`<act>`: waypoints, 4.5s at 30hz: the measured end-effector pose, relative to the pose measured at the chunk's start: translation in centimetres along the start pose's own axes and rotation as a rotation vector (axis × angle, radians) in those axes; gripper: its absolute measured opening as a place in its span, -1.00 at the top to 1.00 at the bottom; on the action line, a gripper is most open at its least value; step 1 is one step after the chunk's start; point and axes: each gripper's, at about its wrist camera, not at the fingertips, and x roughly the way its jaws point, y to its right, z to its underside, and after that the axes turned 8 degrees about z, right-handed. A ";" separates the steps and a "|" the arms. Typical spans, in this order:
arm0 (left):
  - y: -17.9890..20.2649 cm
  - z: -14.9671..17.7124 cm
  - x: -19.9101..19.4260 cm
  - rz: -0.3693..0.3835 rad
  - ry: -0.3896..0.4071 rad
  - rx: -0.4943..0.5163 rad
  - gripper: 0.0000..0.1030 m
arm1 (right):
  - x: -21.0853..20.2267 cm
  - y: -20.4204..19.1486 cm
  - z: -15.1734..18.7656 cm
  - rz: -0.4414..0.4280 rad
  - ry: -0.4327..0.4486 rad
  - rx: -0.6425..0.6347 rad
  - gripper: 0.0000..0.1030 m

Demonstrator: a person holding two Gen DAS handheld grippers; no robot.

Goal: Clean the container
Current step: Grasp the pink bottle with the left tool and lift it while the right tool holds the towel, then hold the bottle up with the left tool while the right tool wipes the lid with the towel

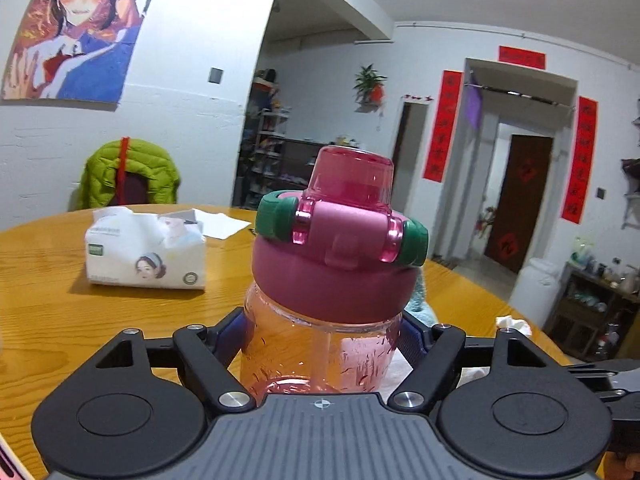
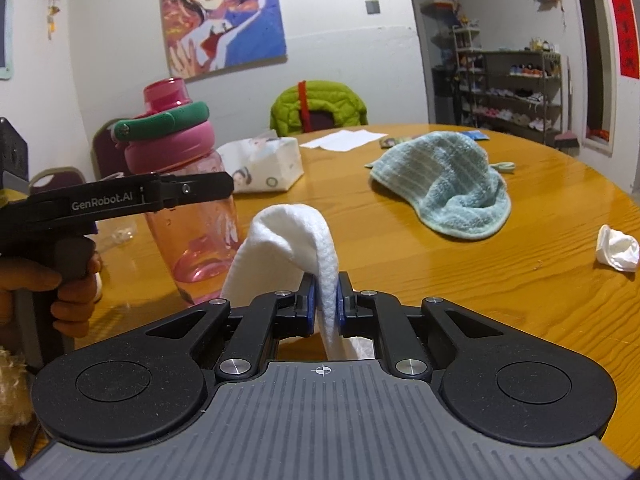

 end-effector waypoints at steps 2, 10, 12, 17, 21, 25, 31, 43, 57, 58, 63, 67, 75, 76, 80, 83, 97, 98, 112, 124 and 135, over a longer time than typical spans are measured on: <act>-0.7 0.1 -0.3 0.023 0.018 -0.025 -0.45 | 0.2 -0.3 -0.2 -0.011 -0.004 0.003 0.75; -5.2 0.5 -1.4 0.059 0.110 -0.288 -0.42 | 3.2 -3.6 -1.2 -0.071 -0.090 -0.104 0.62; -5.3 0.5 -1.7 0.046 0.129 -0.304 -0.41 | 4.6 -4.9 -1.7 -0.057 -0.137 -0.154 0.59; -5.6 0.7 -2.5 0.007 0.158 -0.354 -0.40 | 7.1 -7.0 -2.7 -0.063 -0.172 -0.208 0.40; -5.7 0.6 -3.0 -0.004 0.167 -0.375 -0.40 | 8.0 -7.6 -2.8 0.008 -0.107 -0.240 0.60; -5.9 0.7 -3.2 -0.006 0.173 -0.392 -0.40 | 8.7 -8.8 -2.1 0.080 -0.117 -0.355 0.88; -6.3 0.9 -3.5 -0.011 0.186 -0.432 -0.40 | 7.2 -11.0 -0.4 -0.029 -0.160 -0.407 0.88; -6.5 0.9 -3.8 -0.005 0.185 -0.457 -0.40 | 8.1 -9.3 -1.3 -0.199 -0.257 -0.217 0.87; -6.4 0.8 -3.7 -0.001 0.179 -0.449 -0.40 | 8.9 -8.5 -1.7 -0.164 -0.226 -0.261 0.79; -6.4 0.8 -3.7 -0.001 0.179 -0.446 -0.40 | 8.2 -9.0 -1.4 -0.185 -0.227 -0.285 0.79; -6.5 0.9 -3.7 -0.001 0.179 -0.453 -0.40 | 5.0 -12.0 -0.3 -0.328 -0.243 -0.373 0.79; -6.4 0.9 -3.6 0.000 0.179 -0.448 -0.40 | 4.2 -13.3 -0.4 -0.330 -0.233 -0.439 0.79; -6.4 0.8 -3.5 0.003 0.174 -0.440 -0.40 | 7.5 -8.4 -2.6 -0.078 -0.238 -0.301 0.79; -6.4 0.8 -3.5 0.004 0.172 -0.431 -0.40 | 7.8 -7.9 -2.9 -0.047 -0.229 -0.286 0.79; -5.7 0.5 -3.1 0.012 0.153 -0.363 -0.40 | 7.0 -6.7 -3.6 0.036 -0.152 -0.257 0.79; -4.0 0.1 -2.7 0.006 0.121 -0.250 -0.40 | 4.9 -5.6 -4.2 0.065 -0.055 -0.223 0.79; 3.1 -0.5 -0.9 -0.051 -0.082 0.114 -0.40 | -6.0 0.4 -6.1 -0.087 0.273 -0.059 0.79; 3.1 -0.4 -1.0 -0.061 -0.066 0.133 -0.43 | -6.2 0.6 -6.1 -0.105 0.272 -0.057 0.79; 2.8 2.5 0.7 -0.057 -0.036 0.228 -0.39 | -5.6 -7.8 -7.5 -0.107 0.180 -0.434 0.77; 3.0 2.7 0.7 -0.077 -0.025 0.217 -0.39 | -0.6 -17.6 -12.1 -0.011 0.149 -0.699 0.84; 3.1 2.7 0.6 -0.069 -0.020 0.214 -0.39 | 0.6 -13.0 -13.8 0.076 0.074 -0.530 0.82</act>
